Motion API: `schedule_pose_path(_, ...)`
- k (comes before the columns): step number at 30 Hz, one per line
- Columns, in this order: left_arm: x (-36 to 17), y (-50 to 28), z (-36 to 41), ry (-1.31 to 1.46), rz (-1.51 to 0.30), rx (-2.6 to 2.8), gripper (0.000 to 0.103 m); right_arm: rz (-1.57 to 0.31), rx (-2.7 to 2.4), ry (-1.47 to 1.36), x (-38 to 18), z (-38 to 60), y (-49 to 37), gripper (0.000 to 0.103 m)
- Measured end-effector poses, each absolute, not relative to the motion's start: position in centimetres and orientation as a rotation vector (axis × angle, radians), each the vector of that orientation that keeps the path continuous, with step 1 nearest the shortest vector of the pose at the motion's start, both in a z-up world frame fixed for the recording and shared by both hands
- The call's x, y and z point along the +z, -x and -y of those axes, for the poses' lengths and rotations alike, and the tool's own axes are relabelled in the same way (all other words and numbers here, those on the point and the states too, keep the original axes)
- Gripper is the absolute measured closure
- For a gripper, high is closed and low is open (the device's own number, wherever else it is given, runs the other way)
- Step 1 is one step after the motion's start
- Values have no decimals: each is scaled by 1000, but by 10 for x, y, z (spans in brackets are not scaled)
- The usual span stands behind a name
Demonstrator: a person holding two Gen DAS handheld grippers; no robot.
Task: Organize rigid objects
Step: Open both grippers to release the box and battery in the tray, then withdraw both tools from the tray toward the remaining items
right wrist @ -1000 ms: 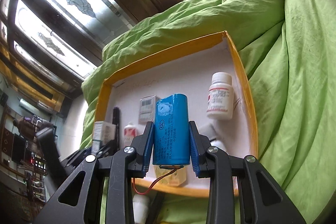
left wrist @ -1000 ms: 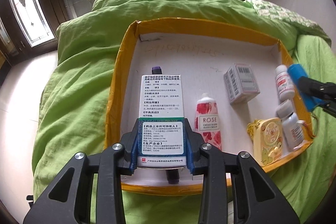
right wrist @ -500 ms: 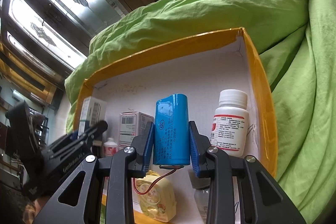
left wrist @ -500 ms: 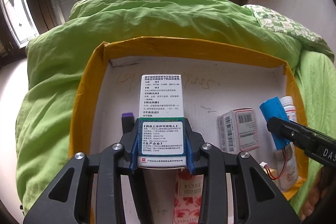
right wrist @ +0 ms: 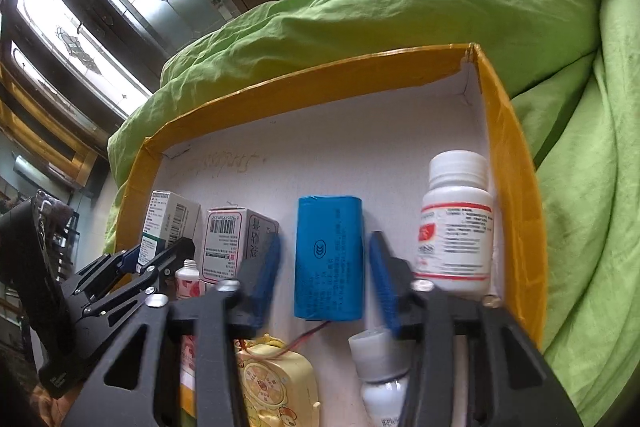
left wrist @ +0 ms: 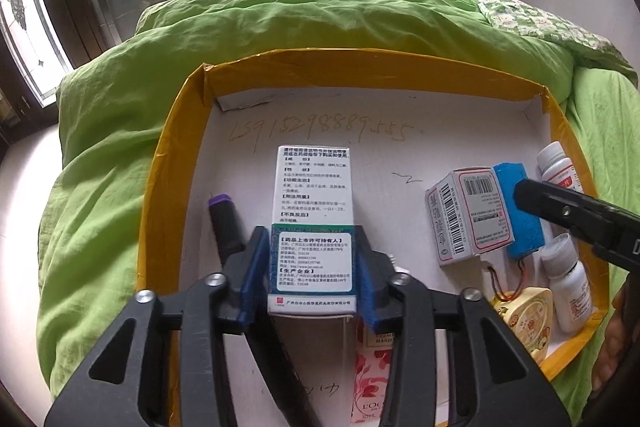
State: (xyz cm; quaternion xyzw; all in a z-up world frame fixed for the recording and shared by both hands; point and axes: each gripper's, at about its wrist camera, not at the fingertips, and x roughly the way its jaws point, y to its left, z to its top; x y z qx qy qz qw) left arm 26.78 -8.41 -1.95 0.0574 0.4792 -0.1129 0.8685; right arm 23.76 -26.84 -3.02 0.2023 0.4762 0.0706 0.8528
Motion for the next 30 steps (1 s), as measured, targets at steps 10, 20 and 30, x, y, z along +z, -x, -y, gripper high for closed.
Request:
schedule_pose_path(10, 33, -188, 56, -90, -872, -220, 30, -911, 155, -519, 10, 282, -193, 35)
schedule_pose_path(20, -11, -79, 21, 93, -1012, -146, 30, -965, 163, -561, 15, 279, -124, 14)
schedule_pose_path(30, -12, -48, 26, 151, -1027, -156, 30, -1140, 300, -538, -29, 249, -74, 14)
